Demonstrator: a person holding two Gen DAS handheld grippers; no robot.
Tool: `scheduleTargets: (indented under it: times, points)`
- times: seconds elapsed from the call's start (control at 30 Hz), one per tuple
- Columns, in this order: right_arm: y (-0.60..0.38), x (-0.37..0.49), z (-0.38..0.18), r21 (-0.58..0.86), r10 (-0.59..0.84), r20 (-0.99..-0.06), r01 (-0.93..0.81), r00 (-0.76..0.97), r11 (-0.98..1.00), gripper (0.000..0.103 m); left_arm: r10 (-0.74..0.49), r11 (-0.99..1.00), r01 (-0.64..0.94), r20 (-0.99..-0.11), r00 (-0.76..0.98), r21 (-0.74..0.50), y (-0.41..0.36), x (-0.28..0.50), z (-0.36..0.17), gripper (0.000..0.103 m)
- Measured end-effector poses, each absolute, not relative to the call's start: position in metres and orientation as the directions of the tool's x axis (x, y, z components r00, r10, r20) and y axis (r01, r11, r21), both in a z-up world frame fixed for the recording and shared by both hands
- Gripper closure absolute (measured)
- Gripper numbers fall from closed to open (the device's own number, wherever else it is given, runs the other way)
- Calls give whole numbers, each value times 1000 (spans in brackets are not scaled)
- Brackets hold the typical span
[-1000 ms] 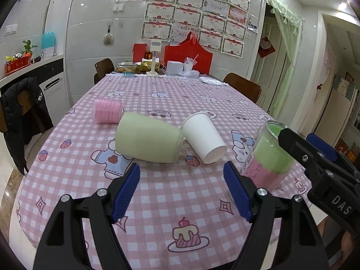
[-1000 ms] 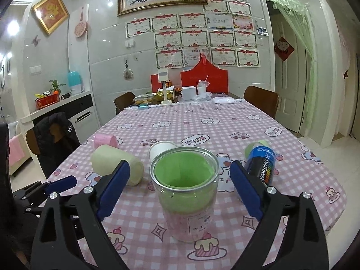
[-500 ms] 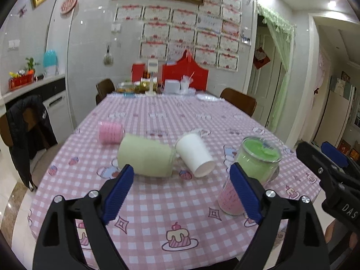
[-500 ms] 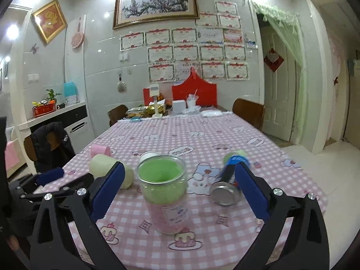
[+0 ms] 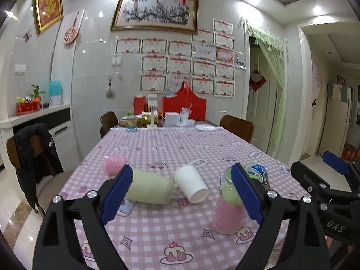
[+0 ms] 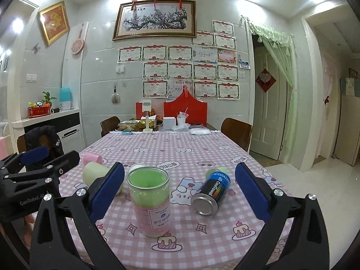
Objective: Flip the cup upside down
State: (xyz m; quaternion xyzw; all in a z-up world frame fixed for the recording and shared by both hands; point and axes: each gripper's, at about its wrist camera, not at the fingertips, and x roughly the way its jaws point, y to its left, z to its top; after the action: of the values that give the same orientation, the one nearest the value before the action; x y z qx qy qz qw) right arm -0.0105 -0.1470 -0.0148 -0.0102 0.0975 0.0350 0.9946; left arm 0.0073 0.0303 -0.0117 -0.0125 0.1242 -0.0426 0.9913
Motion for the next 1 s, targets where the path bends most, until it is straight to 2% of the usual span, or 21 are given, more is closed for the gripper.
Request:
scheduleTargets:
  times: [1.0]
  points:
    - [-148, -13, -17, -6, 69, -191, -72, 979, 997, 8, -65, 997, 72, -206, 976, 29, 20, -1, -10, 15]
